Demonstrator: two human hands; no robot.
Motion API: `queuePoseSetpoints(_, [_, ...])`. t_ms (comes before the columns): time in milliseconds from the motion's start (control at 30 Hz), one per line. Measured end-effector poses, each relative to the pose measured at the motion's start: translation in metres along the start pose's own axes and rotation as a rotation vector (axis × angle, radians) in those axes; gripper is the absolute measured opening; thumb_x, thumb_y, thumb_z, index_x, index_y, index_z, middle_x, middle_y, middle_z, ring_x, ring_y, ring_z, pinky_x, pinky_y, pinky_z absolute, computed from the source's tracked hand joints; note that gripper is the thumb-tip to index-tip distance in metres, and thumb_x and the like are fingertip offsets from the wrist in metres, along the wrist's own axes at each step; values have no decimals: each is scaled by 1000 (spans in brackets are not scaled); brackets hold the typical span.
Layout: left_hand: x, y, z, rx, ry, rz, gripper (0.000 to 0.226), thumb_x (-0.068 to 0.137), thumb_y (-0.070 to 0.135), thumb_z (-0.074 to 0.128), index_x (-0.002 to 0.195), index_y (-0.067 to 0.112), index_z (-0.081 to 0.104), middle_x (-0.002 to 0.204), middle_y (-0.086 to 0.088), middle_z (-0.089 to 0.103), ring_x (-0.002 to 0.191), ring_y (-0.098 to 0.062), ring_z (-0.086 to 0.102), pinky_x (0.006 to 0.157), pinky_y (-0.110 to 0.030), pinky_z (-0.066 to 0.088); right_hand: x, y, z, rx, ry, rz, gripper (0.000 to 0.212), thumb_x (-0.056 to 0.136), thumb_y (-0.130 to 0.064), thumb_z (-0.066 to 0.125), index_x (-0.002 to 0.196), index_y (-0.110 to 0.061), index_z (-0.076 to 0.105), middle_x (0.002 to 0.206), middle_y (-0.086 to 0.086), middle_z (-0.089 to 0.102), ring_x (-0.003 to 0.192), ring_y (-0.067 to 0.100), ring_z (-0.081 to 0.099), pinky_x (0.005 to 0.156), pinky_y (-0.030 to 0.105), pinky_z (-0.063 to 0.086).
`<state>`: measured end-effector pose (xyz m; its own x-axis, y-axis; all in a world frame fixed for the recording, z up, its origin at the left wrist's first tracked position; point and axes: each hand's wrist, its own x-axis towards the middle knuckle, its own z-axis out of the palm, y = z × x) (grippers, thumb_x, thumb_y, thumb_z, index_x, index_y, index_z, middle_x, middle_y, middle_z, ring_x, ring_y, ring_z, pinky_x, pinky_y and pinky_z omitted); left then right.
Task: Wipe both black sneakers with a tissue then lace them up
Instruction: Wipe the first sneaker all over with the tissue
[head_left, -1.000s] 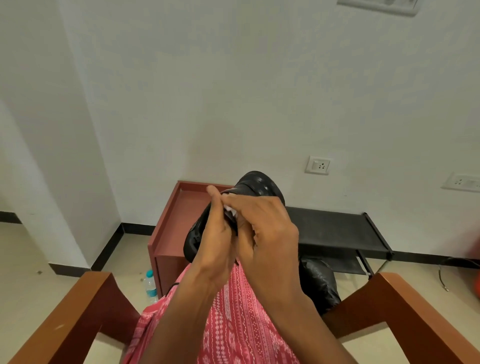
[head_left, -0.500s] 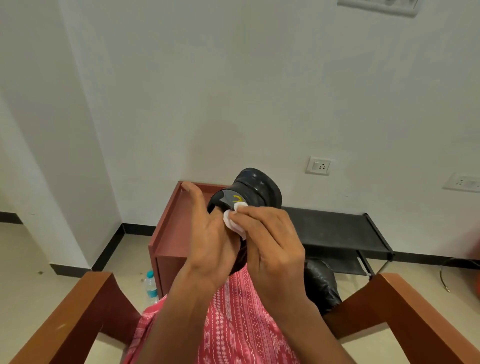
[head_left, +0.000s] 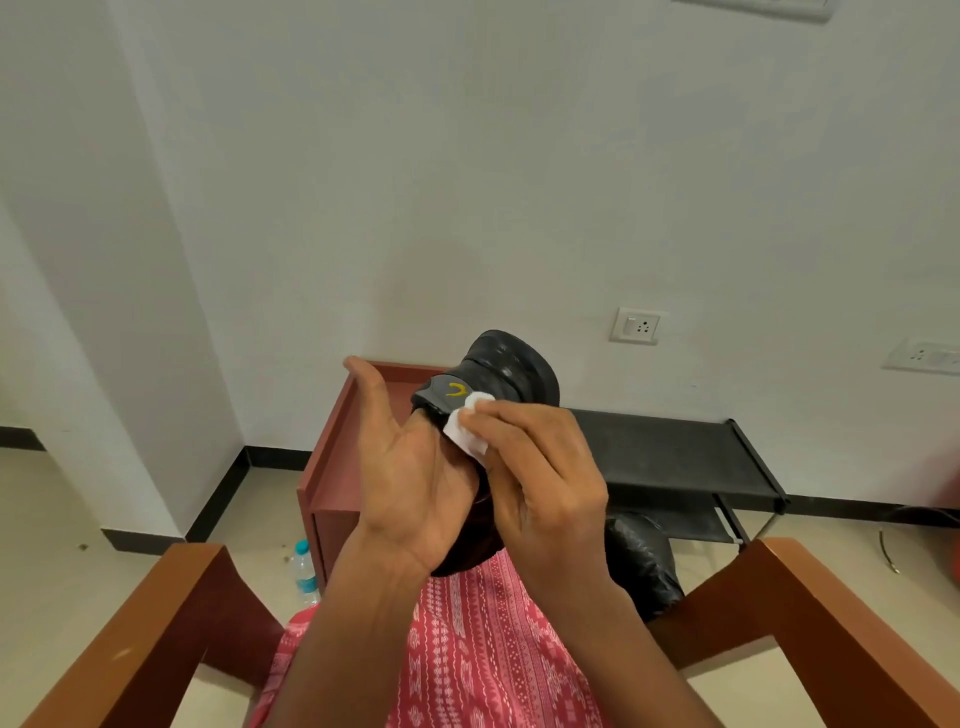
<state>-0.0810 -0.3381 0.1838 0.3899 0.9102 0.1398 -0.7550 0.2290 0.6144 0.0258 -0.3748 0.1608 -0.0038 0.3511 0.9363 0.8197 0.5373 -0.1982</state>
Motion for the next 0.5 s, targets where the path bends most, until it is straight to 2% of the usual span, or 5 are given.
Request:
queuePoseSetpoints(67, [0, 4, -1, -6, -8, 3, 107, 85, 86, 24, 141, -1, 52, 144, -21, 53, 138, -32, 47, 120, -47, 30, -12, 7, -2, -22, -23, 2, 15, 95, -6, 67, 105, 1, 75, 107, 11, 71, 102, 21, 65, 90, 28, 53])
queuePoseSetpoints(200, [1, 9, -1, -84, -11, 17, 105, 86, 85, 25, 146, 1, 44, 147, -18, 52, 138, -33, 48, 123, -46, 23, -31, 31, -11, -62, -32, 98, 12, 87, -2, 72, 98, 0, 75, 100, 7, 72, 98, 15, 64, 84, 29, 54])
queuePoseSetpoints(333, [1, 3, 5, -9, -19, 8, 105, 85, 85, 26, 146, 1, 45, 148, -19, 51, 140, -33, 46, 123, -46, 22, -4, 27, -10, -60, 36, 116, 11, 90, -3, 68, 98, -1, 76, 98, 6, 72, 94, 17, 64, 87, 18, 47])
queuePoseSetpoints(400, [-2, -1, 7, 48, -3, 13, 103, 86, 83, 26, 144, 1, 49, 145, -18, 54, 137, -29, 50, 120, -43, 29, 15, 19, -7, -67, 58, 115, 13, 90, 0, 69, 100, -4, 76, 99, 5, 72, 95, 18, 63, 87, 18, 45])
queuePoseSetpoints(500, [-4, -4, 8, 98, 36, 22, 93, 90, 78, 28, 134, 2, 59, 125, -10, 66, 118, -19, 62, 105, -32, 47, 33, 13, -1, -74, 37, 99, 12, 91, -4, 70, 100, -7, 77, 101, 3, 72, 96, 21, 62, 85, 23, 48])
